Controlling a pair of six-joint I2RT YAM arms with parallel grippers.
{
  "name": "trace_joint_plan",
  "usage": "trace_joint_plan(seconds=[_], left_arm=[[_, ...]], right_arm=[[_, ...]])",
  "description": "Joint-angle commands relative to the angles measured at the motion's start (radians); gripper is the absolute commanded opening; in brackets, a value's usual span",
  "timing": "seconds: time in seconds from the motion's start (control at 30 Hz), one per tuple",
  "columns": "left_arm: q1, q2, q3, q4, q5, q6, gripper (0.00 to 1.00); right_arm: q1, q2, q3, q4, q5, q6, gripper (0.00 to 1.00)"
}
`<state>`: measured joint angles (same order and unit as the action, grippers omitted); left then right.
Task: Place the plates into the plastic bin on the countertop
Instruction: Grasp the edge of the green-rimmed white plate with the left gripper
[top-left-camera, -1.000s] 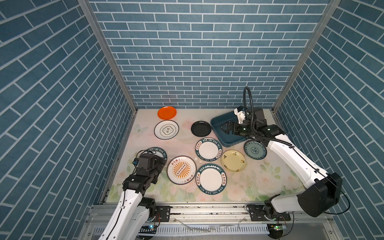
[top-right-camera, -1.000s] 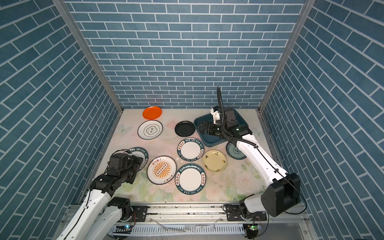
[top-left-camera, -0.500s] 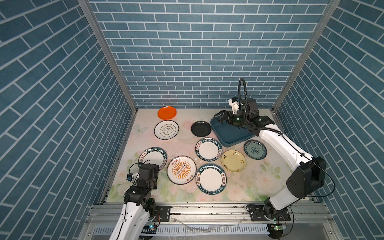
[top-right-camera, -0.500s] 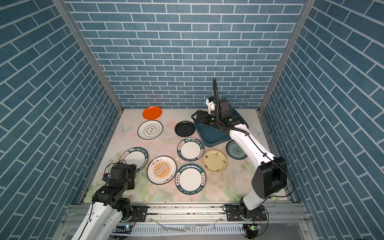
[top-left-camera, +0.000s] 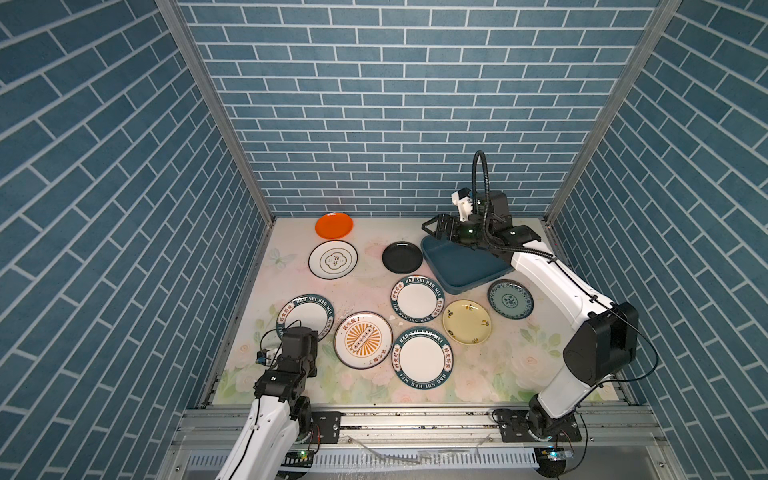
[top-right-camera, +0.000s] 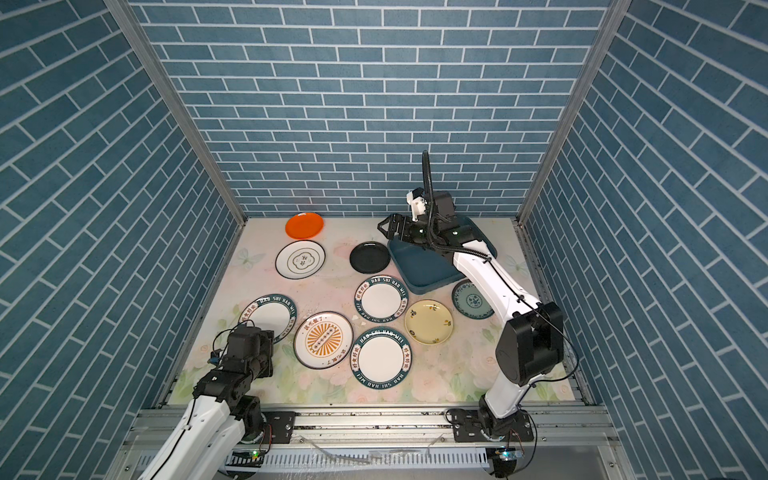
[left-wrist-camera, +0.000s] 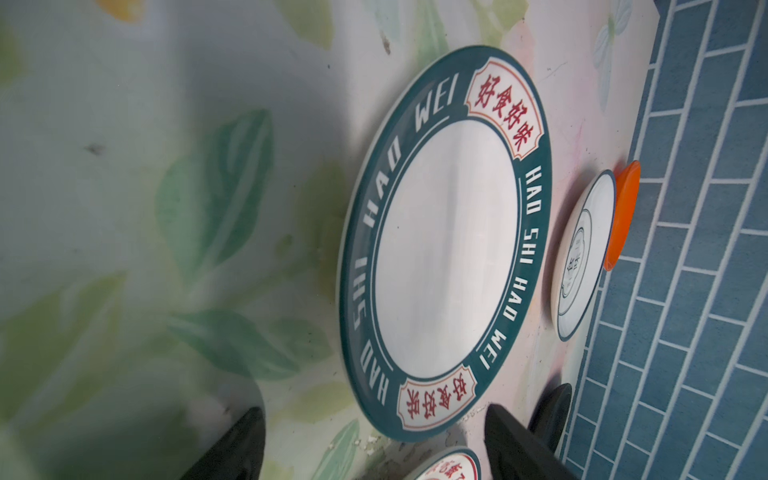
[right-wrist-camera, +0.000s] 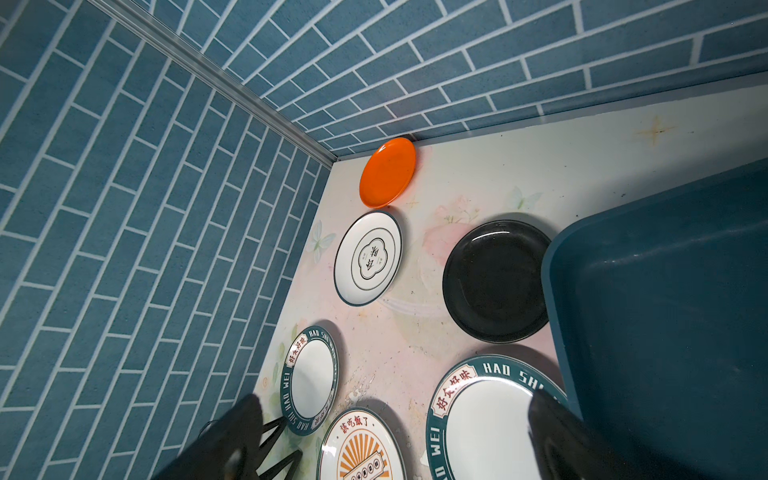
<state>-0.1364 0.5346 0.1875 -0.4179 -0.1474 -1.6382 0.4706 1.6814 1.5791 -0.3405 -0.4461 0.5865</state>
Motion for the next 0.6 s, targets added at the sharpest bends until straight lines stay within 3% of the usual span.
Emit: trace_joint_plan(seconds=[0.0,0.57], left_arm=[[0.008,0.020,-0.021,0.063,-0.033,0.001,0.80],[0.060,0.083,-0.116,0.191,-0.007,0.026,0.59]], right_arm=[[0.002,0.009,0.034,0.007,-0.003,0.019,0.99],[0.002,0.037,0.081,-0.028,-0.005,0.015,0.99]])
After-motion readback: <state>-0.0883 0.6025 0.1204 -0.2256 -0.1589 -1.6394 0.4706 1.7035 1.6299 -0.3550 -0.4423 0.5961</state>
